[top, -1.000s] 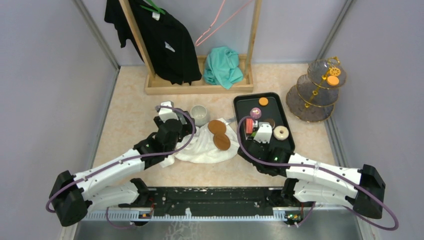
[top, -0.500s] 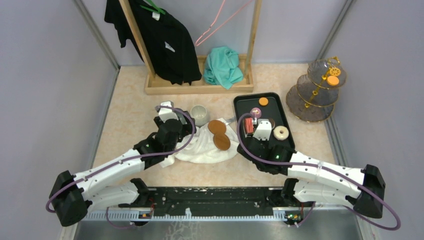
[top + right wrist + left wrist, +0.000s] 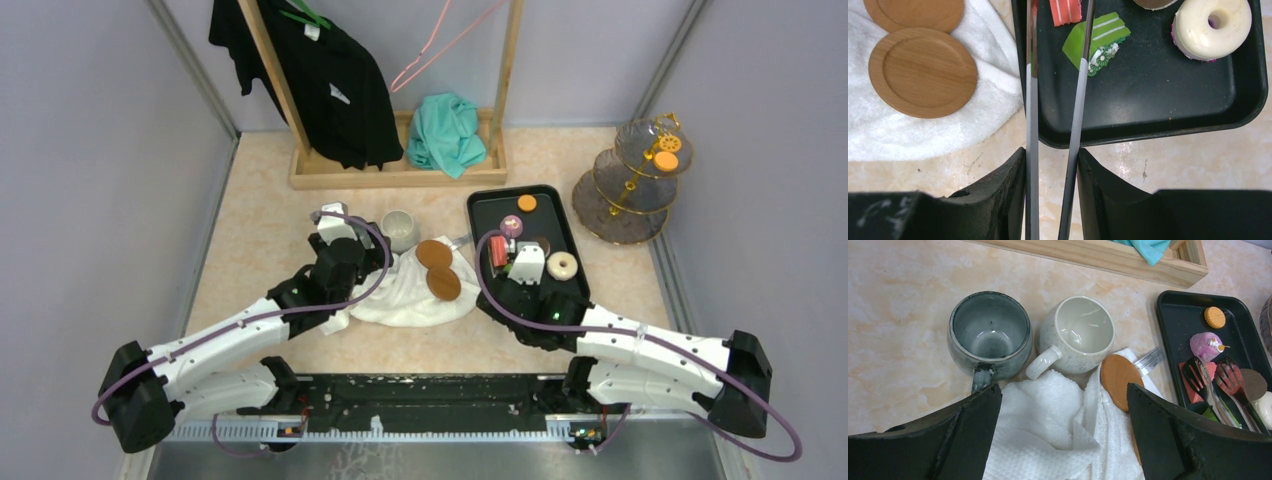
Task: Serve the afternoon tea
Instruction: Pick up the desert from the tray, then place the desert on the desert table.
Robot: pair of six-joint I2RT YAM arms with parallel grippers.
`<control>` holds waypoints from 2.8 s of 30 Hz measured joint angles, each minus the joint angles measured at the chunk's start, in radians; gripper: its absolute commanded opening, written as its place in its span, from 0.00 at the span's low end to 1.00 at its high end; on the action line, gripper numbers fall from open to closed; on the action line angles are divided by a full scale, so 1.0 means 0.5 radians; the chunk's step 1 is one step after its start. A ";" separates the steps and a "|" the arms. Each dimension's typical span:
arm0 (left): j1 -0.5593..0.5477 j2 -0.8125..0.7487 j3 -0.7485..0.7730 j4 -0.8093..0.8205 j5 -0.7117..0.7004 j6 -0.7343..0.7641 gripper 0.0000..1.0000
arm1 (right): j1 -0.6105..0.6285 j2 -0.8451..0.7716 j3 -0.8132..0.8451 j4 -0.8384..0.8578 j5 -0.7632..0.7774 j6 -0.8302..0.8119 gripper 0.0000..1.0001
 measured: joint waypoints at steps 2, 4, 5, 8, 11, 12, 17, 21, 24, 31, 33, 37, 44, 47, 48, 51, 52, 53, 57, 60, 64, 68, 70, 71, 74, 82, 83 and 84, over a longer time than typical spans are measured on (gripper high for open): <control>0.000 0.000 0.000 0.000 0.000 0.000 0.99 | -0.008 -0.010 -0.022 0.005 -0.018 -0.002 0.40; 0.000 0.000 0.000 0.000 0.002 -0.001 0.99 | -0.021 -0.016 -0.047 0.016 -0.047 -0.006 0.41; 0.000 0.000 0.000 0.000 0.002 -0.001 0.99 | -0.031 -0.019 -0.064 0.024 -0.060 -0.009 0.41; 0.000 0.006 0.000 0.000 0.002 -0.002 0.99 | -0.062 -0.020 -0.089 0.049 -0.087 -0.025 0.41; 0.000 0.023 0.000 0.000 0.004 -0.007 0.99 | -0.092 -0.021 -0.089 0.071 -0.101 -0.049 0.41; 0.000 0.027 0.000 0.000 0.004 -0.008 0.99 | -0.098 -0.022 -0.089 0.078 -0.105 -0.057 0.42; 0.000 0.040 0.000 0.000 0.010 -0.008 0.99 | -0.119 -0.022 -0.089 0.099 -0.122 -0.101 0.27; -0.001 0.042 0.000 0.001 0.016 -0.008 0.99 | -0.123 0.006 -0.089 0.101 -0.135 -0.149 0.07; -0.001 0.043 0.000 0.001 0.018 -0.008 0.99 | -0.122 0.036 -0.081 0.098 -0.137 -0.168 0.00; -0.001 0.043 0.000 0.001 0.018 -0.009 0.99 | -0.098 0.037 -0.015 0.055 -0.126 -0.180 0.00; -0.001 0.043 0.000 0.001 0.018 -0.009 0.99 | -0.072 0.037 0.017 0.029 -0.107 -0.179 0.00; -0.001 0.041 0.000 0.001 0.018 -0.009 0.99 | -0.006 0.037 0.087 -0.021 -0.075 -0.172 0.00; -0.001 0.021 0.000 0.001 0.018 -0.009 0.99 | 0.066 0.011 0.194 -0.105 0.003 -0.144 0.00; -0.001 0.018 0.000 0.001 0.018 -0.008 0.99 | 0.084 -0.019 0.226 -0.143 0.044 -0.125 0.00; 0.000 0.018 0.000 0.001 0.018 -0.008 0.99 | 0.088 -0.034 0.240 -0.160 0.067 -0.120 0.00; -0.001 0.018 0.000 0.001 0.018 -0.008 0.99 | 0.089 -0.072 0.287 -0.217 0.143 -0.104 0.00; -0.001 0.018 0.000 0.001 0.018 -0.008 0.99 | 0.089 -0.079 0.309 -0.234 0.172 -0.102 0.00; -0.001 0.017 0.000 0.001 0.018 -0.008 0.99 | 0.089 -0.085 0.339 -0.254 0.204 -0.094 0.00; -0.001 0.014 0.000 0.001 0.018 -0.007 0.99 | 0.089 -0.085 0.479 -0.326 0.349 -0.069 0.00; -0.001 0.014 0.000 0.001 0.019 -0.007 0.99 | 0.089 -0.089 0.556 -0.377 0.446 -0.040 0.00; -0.001 0.014 0.000 0.002 0.034 -0.007 0.99 | 0.084 -0.124 0.588 -0.466 0.547 0.018 0.00; -0.003 0.034 0.006 0.015 0.052 -0.007 0.99 | -0.050 -0.153 0.582 -0.479 0.526 -0.003 0.00; -0.008 0.064 0.019 0.022 0.063 -0.005 0.99 | -0.126 -0.175 0.552 -0.417 0.494 -0.060 0.00; -0.008 0.082 0.027 0.025 0.070 0.000 0.99 | -0.243 -0.188 0.522 -0.370 0.465 -0.096 0.00; -0.009 0.121 0.050 0.047 0.079 0.014 0.99 | -0.480 -0.195 0.422 -0.229 0.352 -0.218 0.00; -0.010 0.141 0.070 0.107 0.081 0.068 0.99 | -0.844 0.003 0.291 0.116 0.114 -0.417 0.00; -0.010 0.141 0.070 0.108 0.080 0.072 0.99 | -0.864 0.027 0.289 0.153 0.100 -0.429 0.00; -0.010 0.141 0.070 0.111 0.080 0.078 0.99 | -0.892 0.051 0.283 0.203 0.084 -0.439 0.00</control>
